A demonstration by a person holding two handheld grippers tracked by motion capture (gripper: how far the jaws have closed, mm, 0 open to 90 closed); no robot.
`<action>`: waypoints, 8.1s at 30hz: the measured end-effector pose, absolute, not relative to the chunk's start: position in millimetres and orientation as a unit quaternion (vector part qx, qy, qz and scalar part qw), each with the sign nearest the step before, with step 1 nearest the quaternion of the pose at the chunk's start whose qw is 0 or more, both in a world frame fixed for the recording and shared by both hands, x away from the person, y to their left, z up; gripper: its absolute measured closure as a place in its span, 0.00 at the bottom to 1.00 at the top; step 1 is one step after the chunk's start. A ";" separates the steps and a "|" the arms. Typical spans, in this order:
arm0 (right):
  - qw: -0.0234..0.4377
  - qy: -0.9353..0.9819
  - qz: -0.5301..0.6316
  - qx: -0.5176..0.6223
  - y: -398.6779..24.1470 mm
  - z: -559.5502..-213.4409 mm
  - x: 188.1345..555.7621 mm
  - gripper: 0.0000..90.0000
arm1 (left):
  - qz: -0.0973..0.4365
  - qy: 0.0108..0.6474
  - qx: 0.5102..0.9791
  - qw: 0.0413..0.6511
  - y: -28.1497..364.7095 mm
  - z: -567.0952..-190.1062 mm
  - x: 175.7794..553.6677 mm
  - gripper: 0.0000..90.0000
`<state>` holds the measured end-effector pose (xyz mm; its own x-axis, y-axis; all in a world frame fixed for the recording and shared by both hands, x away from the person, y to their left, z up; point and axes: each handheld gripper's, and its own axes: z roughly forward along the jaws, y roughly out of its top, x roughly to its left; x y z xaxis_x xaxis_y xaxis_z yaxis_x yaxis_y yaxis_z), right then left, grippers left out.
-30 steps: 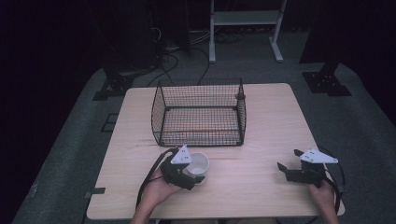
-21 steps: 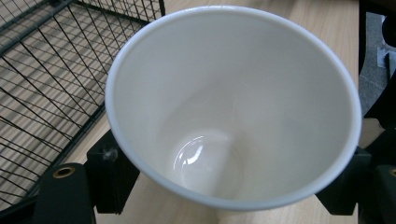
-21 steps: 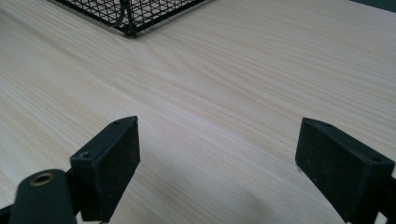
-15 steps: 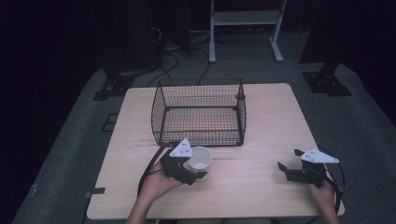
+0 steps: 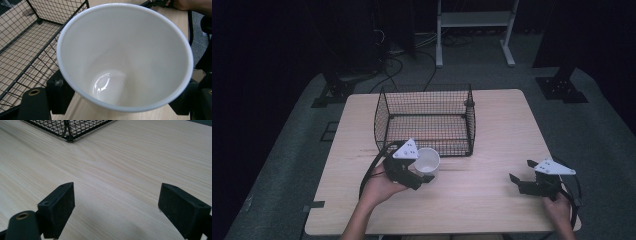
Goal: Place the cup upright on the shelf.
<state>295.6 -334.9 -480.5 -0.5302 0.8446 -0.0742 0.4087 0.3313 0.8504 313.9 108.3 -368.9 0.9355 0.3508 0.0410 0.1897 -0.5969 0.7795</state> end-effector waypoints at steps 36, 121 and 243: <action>0.265 0.770 0.415 0.406 -334.7 -480.2 294.6 0.15 | 0.111 0.145 0.889 0.420 111.3 -306.4 352.0 0.23; 0.261 0.765 0.425 0.408 -337.3 -480.0 294.6 0.15 | 0.093 0.200 0.910 0.351 77.3 -311.5 490.1 0.23; 0.259 0.761 0.428 0.413 -338.3 -479.9 295.0 0.15 | 0.040 0.253 0.907 0.334 91.9 -376.5 503.2 0.09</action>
<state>295.0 -338.3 -479.9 -0.5243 0.8506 -0.0410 0.4076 0.2930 0.8649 503.2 91.9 -376.5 0.8689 0.4853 -0.0971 0.4326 -0.6493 0.6256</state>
